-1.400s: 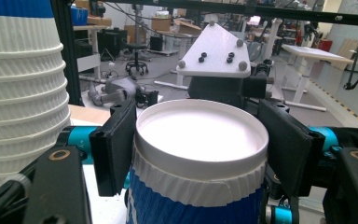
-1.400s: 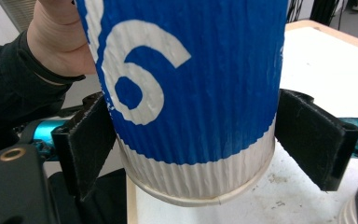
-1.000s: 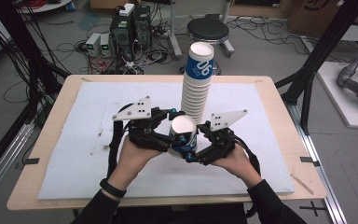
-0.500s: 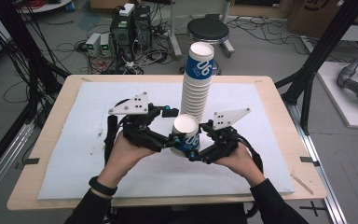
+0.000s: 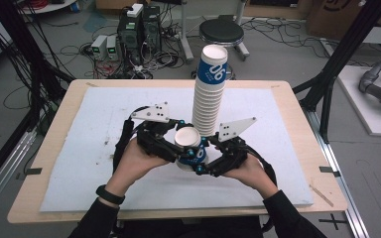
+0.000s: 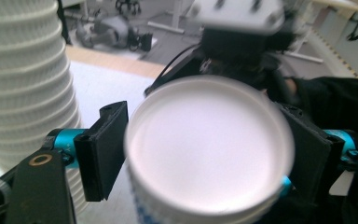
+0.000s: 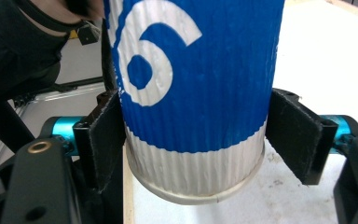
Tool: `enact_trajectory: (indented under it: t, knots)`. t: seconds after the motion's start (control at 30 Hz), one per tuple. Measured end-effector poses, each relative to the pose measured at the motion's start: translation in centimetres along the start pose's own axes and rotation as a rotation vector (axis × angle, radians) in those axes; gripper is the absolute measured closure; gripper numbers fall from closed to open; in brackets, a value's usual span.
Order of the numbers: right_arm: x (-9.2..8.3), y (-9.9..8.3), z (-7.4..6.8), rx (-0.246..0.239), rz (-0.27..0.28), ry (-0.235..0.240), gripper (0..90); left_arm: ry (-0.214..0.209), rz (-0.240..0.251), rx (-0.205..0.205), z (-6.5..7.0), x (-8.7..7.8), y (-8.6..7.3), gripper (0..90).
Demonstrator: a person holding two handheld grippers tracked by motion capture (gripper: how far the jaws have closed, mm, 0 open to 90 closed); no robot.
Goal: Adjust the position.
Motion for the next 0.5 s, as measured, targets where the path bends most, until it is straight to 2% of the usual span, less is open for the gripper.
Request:
enact_trajectory:
  t: [0.03,0.1,0.33,0.5]
  knots:
    - [-0.47,0.22,0.05,-0.012,0.013,-0.010,26.3,-0.004,0.020,0.004,0.18,-0.26,0.25,24.7]
    - [-0.81,0.35,0.17,-0.009,0.023,-0.010,26.3,-0.007,0.022,0.008,0.26,-0.33,0.32,27.6]
    - [-0.89,0.35,0.07,-0.024,0.009,-0.015,26.0,-0.007,0.017,0.016,0.41,-0.38,0.35,28.7]
    - [-1.01,0.58,-0.01,-0.025,0.018,-0.017,20.6,-0.012,0.044,0.020,0.45,-0.54,0.57,28.3]
Point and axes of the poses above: each handheld gripper's, and its own axes: x roughly forward along the jaws, y roughly out of its top, z roughly to its right, the point moved 8 cm from there along x, roughly forward along the jaws, and after that the axes turned 1 degree about x, right-handed, at the moved point
